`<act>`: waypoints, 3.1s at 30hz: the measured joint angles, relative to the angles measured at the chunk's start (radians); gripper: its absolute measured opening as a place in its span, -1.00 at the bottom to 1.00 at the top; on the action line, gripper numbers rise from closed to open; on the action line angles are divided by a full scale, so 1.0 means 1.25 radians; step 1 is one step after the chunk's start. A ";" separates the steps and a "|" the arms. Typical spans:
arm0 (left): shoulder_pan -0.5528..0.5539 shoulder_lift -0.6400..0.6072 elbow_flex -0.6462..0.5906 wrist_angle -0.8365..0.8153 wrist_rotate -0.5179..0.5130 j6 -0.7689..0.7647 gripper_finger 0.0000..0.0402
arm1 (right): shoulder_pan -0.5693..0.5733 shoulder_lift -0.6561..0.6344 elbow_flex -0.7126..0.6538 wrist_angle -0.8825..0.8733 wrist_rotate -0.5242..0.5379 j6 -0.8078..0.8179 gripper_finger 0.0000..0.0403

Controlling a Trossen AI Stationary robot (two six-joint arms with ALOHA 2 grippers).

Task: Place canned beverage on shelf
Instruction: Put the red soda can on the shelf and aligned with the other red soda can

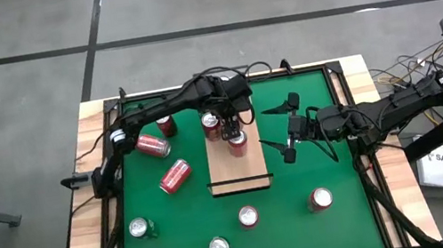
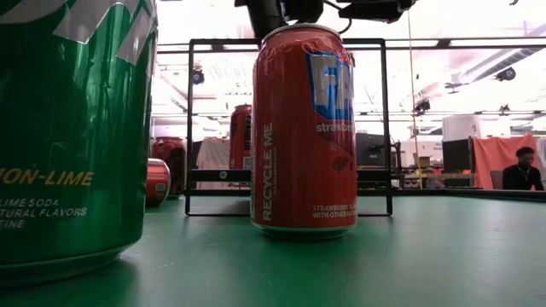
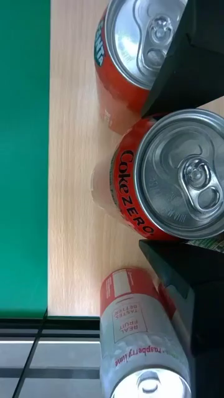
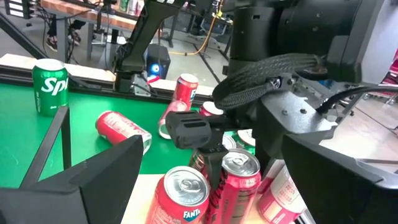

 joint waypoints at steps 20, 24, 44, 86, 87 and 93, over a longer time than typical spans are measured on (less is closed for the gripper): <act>0.002 0.000 -0.035 0.034 0.000 0.008 0.42 | 0.000 0.000 0.000 0.000 0.000 -0.001 0.85; 0.002 0.000 -0.035 0.034 0.000 0.009 0.47 | 0.000 0.000 0.000 0.000 0.000 -0.001 0.85; 0.003 0.000 -0.035 0.045 0.000 0.006 0.57 | 0.000 0.000 0.000 -0.001 0.000 0.000 0.85; 0.008 -0.003 -0.035 0.044 0.000 0.016 0.69 | 0.000 0.000 0.000 -0.001 0.000 0.000 0.85; 0.008 -0.003 -0.035 0.044 0.000 0.016 0.72 | 0.000 0.000 0.000 -0.001 0.000 0.000 0.85; 0.008 -0.003 -0.035 0.044 0.000 0.016 0.80 | 0.000 0.000 0.000 -0.001 0.000 0.000 0.85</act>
